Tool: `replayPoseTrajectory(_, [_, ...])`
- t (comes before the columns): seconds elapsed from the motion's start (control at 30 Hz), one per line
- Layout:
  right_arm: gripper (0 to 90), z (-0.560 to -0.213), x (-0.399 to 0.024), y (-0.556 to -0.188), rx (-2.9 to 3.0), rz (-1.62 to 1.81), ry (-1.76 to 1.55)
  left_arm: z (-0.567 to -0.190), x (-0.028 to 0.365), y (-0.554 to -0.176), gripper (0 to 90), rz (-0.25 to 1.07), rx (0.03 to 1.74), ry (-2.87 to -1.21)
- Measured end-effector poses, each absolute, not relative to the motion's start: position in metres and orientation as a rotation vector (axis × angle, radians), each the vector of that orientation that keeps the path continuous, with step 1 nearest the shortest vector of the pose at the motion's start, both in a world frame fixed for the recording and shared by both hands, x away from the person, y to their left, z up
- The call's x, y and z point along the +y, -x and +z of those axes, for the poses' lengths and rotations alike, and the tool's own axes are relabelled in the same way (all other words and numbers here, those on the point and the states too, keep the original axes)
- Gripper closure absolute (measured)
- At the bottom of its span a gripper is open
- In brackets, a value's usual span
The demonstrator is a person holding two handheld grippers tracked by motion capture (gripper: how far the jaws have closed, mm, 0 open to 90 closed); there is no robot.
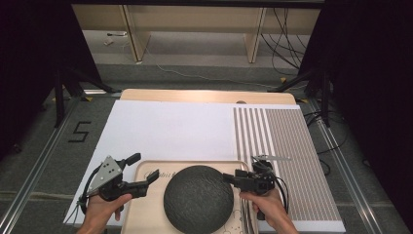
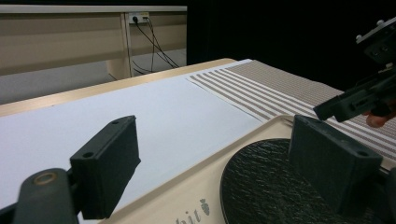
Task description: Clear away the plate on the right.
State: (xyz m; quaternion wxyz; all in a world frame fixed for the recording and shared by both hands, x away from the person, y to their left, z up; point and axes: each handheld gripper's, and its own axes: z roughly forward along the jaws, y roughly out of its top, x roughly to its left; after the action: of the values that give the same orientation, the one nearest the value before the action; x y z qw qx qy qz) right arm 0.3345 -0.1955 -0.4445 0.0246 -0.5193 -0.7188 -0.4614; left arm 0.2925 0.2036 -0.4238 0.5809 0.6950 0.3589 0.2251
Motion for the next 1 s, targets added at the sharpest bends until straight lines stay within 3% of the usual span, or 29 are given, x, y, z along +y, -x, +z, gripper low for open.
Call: replayPoseTrajectory(1.0, [18.6,-0.402,-0.225,-0.309,-2.393,-1.923,1.531,-0.424,0.204,-0.293,15.7,0.516,0.842,-1.613])
